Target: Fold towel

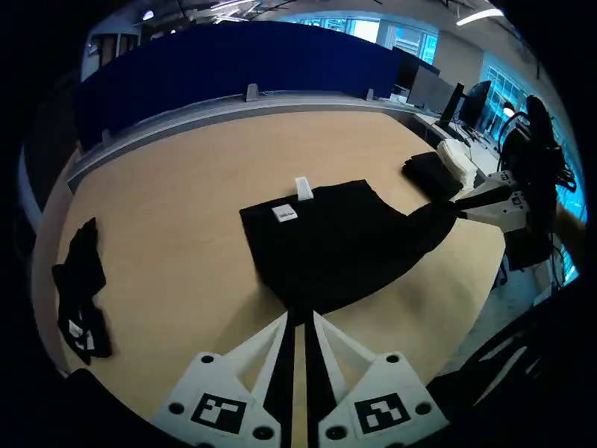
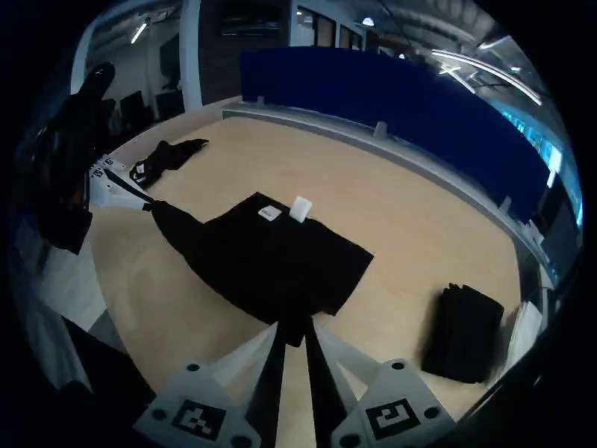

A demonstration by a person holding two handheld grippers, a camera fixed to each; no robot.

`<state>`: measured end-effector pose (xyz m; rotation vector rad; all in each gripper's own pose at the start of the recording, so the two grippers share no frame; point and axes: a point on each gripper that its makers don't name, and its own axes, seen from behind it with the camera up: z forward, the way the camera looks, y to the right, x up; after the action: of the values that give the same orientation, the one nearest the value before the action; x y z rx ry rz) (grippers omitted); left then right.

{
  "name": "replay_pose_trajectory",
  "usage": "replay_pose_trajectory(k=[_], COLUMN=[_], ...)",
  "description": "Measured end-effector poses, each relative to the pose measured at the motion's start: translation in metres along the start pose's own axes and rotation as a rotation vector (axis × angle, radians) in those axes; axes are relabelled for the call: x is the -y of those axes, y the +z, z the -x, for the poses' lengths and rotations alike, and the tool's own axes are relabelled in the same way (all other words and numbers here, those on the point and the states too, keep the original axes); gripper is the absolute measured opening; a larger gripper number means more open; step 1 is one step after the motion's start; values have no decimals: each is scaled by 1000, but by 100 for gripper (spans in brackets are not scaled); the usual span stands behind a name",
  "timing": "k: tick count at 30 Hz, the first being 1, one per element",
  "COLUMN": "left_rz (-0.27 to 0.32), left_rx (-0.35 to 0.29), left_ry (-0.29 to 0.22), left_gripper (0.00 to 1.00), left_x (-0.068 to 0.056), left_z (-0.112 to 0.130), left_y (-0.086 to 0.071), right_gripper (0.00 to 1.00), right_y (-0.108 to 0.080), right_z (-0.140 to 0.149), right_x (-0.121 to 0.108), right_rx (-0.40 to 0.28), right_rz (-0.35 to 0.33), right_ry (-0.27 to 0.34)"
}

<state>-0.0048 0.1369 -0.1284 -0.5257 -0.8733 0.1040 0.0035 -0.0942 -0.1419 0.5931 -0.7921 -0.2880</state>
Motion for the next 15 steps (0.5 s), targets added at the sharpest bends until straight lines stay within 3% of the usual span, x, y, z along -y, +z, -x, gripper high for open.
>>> replay_pose_trajectory(k=[6,15], left_rz=[-2,-10], left_rx=[-5,-16], left_ry=[1,-2], left_gripper=[8,8], left_x=[4,18], left_z=[-13,-38], left_y=[8,35], right_gripper=[18,18], right_y=[9,35], right_z=[-6,-19], right_x=[-11,-35], right_rx=[12,20], right_rz=[9,15], right_ry=[-12,-1])
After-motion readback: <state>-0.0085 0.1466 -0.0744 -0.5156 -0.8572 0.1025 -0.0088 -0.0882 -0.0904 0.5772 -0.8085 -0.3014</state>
